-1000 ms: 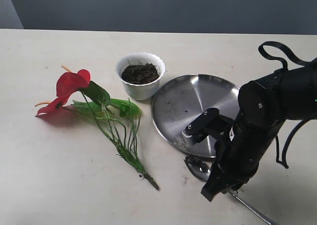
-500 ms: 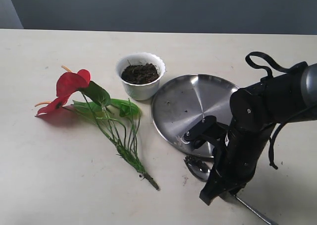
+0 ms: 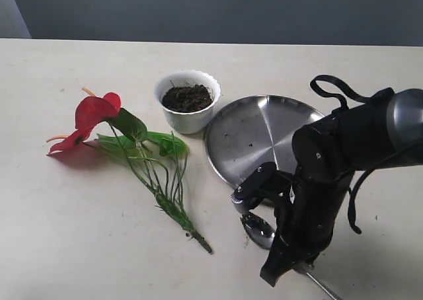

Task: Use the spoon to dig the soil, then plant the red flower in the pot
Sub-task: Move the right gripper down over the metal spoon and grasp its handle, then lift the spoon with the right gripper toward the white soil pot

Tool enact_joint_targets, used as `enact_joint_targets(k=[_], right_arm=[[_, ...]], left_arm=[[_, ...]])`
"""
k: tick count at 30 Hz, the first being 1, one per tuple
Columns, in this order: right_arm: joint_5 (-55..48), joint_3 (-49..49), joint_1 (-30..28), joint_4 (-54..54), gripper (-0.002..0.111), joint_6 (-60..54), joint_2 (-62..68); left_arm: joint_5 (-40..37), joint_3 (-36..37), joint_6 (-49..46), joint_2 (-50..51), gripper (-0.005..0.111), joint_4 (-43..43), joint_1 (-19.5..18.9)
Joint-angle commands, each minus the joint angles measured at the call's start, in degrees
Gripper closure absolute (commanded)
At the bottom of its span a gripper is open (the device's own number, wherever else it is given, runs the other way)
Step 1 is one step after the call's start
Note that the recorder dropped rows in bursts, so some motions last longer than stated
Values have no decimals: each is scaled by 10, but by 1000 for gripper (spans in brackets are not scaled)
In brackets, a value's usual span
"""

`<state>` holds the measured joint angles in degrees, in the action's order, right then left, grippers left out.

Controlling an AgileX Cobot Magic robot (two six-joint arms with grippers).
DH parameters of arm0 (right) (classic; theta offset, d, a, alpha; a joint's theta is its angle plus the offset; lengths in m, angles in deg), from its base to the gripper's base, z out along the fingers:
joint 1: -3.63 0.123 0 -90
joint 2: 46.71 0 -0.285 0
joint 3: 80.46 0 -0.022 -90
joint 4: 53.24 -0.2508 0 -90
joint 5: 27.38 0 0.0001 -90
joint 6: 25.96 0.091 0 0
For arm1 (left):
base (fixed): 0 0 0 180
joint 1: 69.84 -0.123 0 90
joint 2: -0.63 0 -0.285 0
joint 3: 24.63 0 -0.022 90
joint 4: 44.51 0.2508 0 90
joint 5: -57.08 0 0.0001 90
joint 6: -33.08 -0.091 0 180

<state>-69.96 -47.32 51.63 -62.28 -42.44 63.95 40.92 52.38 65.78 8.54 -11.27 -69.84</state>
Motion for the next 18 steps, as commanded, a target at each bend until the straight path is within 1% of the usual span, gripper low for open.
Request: enact_joint_targets(k=[1, 6, 9, 11, 14, 18], right_arm=[[-21, 9, 8, -10, 109, -1, 10], [-50, -18, 8, 22, 109, -1, -60], [-61, -70, 8, 90, 109, -1, -139], [-55, -113, 8, 168, 109, -1, -165], [-30, -167, 8, 368, 109, -1, -169], [31, -202, 8, 515, 109, -1, -154]], left_arm=[[-1, 2, 1, -1, 106, 0, -1], [-1, 2, 1, -1, 106, 0, -1], [-1, 2, 1, -1, 106, 0, -1], [-1, 2, 1, -1, 106, 0, -1], [-1, 2, 1, -1, 106, 0, -1], [-1, 2, 1, -1, 106, 0, -1]])
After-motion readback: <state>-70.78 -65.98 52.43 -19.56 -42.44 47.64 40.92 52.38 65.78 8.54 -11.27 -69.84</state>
